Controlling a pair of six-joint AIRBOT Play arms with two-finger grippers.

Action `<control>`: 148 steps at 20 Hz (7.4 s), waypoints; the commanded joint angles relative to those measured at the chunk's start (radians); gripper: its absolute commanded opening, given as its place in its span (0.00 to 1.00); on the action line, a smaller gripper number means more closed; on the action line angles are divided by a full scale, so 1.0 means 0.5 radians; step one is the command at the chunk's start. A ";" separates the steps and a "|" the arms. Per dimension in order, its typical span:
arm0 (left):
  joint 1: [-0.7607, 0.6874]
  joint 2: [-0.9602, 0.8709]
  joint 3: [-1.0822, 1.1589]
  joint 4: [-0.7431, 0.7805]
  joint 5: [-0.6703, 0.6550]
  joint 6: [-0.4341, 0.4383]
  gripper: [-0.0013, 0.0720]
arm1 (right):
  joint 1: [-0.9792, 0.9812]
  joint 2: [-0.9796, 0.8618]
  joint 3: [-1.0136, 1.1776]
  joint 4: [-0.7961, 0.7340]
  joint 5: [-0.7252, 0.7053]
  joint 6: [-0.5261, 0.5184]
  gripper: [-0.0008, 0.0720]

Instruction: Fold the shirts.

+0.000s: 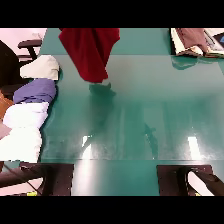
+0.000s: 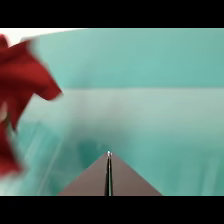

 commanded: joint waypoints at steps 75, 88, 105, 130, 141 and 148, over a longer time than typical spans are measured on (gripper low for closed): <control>0.502 0.967 -0.134 -0.106 -0.536 0.166 0.05 | -0.456 -0.251 1.418 -0.015 0.894 -0.004 0.03; 0.513 -0.134 -1.398 -0.026 -0.112 0.127 0.05 | 0.175 -1.489 0.771 -0.407 0.713 0.040 0.03; 1.109 0.249 -2.535 -0.412 -0.304 0.294 0.84 | -0.138 -0.813 -0.349 -0.065 0.809 -0.047 0.63; 0.893 0.255 -2.316 -0.611 -0.257 0.288 0.05 | -1.168 -0.282 -1.942 -0.320 0.567 -0.150 0.57; 0.893 0.262 -2.315 -0.613 -0.284 0.312 0.05 | -0.568 -0.280 -1.943 -0.137 0.407 -0.166 0.15; 0.906 0.827 -1.882 -0.555 -0.318 0.268 0.05 | -0.430 0.117 -1.230 -0.058 0.540 -0.159 0.03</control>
